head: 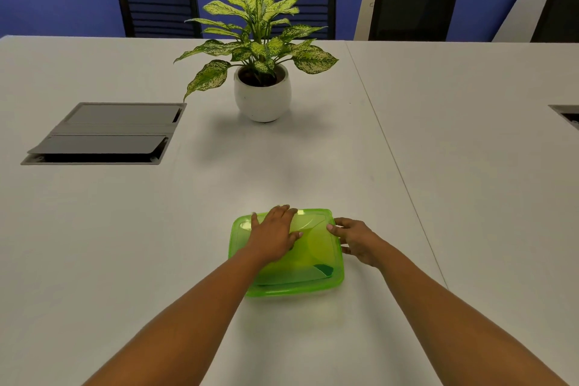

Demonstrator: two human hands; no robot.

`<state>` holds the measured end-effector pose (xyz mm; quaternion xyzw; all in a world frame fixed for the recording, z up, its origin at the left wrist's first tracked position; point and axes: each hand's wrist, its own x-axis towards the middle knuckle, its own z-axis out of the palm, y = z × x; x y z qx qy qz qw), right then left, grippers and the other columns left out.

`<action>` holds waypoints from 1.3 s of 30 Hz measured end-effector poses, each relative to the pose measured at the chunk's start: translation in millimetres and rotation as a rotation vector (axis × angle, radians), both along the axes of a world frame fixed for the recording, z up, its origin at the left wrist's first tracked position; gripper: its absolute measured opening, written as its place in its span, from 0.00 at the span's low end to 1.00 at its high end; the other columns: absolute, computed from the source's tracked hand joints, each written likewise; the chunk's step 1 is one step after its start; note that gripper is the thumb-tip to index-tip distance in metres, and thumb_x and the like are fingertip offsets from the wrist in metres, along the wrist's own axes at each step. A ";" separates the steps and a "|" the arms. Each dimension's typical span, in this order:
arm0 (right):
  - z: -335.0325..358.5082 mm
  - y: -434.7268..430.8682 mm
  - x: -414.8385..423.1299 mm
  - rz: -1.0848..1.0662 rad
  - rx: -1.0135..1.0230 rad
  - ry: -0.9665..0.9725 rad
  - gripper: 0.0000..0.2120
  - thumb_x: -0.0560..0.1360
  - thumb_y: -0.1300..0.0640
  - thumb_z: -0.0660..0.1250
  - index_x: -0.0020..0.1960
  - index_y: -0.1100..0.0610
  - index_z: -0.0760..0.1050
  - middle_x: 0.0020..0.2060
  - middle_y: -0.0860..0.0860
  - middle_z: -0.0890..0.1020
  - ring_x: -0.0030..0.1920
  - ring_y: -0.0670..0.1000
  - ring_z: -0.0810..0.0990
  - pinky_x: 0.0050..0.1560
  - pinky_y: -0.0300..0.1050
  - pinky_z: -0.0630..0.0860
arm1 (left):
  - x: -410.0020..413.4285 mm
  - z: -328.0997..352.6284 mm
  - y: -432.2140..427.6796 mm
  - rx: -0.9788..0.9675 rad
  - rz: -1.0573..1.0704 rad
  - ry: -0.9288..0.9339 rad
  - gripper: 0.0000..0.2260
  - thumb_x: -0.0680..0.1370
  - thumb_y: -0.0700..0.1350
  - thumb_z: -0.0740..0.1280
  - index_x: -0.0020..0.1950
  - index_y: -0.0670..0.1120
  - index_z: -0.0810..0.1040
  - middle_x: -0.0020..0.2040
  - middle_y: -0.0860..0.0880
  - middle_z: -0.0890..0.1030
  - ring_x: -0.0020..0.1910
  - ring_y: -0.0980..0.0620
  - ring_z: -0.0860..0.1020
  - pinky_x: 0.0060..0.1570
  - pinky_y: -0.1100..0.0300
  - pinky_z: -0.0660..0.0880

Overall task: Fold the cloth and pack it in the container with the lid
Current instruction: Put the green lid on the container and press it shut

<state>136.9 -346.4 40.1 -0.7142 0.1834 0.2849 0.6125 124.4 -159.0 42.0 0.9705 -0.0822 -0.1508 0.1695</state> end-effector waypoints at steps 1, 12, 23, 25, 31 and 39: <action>0.7 0.3 0.8 0.031 -0.004 0.003 0.22 0.78 0.59 0.63 0.70 0.62 0.66 0.56 0.57 0.75 0.54 0.55 0.73 0.53 0.47 0.71 | 3.6 1.6 -2.4 -0.005 0.010 0.020 0.24 0.80 0.53 0.57 0.74 0.50 0.58 0.76 0.49 0.60 0.76 0.50 0.57 0.72 0.38 0.51; 6.8 16.6 14.5 0.248 -0.203 -0.135 0.19 0.78 0.60 0.62 0.68 0.63 0.69 0.66 0.61 0.74 0.66 0.60 0.73 0.68 0.55 0.69 | 22.3 4.4 -1.5 -0.255 0.252 0.216 0.18 0.77 0.49 0.64 0.66 0.44 0.74 0.66 0.42 0.76 0.64 0.43 0.73 0.60 0.54 0.70; -5.1 37.0 -5.2 0.248 -0.885 -0.479 0.21 0.78 0.45 0.57 0.68 0.54 0.66 0.67 0.54 0.69 0.67 0.56 0.66 0.62 0.55 0.66 | 10.5 -6.1 -5.6 -0.769 0.691 0.381 0.17 0.78 0.42 0.64 0.66 0.38 0.73 0.66 0.37 0.75 0.65 0.39 0.73 0.65 0.45 0.71; -7.2 40.1 -13.6 0.200 -0.991 -0.536 0.23 0.77 0.43 0.58 0.67 0.54 0.66 0.67 0.54 0.68 0.66 0.56 0.65 0.61 0.56 0.65 | 8.4 -8.4 -7.3 -0.835 0.775 0.360 0.17 0.78 0.41 0.63 0.66 0.37 0.73 0.65 0.36 0.75 0.64 0.38 0.73 0.65 0.43 0.71; -15.7 47.1 -22.1 0.311 -0.972 -0.420 0.31 0.75 0.34 0.53 0.74 0.44 0.55 0.77 0.52 0.50 0.76 0.59 0.45 0.66 0.72 0.57 | 2.7 -9.8 -13.2 -0.889 0.972 0.268 0.16 0.79 0.41 0.62 0.65 0.38 0.71 0.65 0.36 0.75 0.63 0.38 0.74 0.64 0.43 0.72; -28.7 40.9 -30.3 0.474 -1.023 -0.577 0.30 0.76 0.33 0.48 0.75 0.38 0.46 0.78 0.54 0.45 0.76 0.61 0.42 0.72 0.63 0.56 | 10.4 -1.5 3.9 -0.887 0.926 0.175 0.15 0.75 0.43 0.68 0.61 0.40 0.78 0.62 0.38 0.78 0.62 0.40 0.76 0.64 0.46 0.73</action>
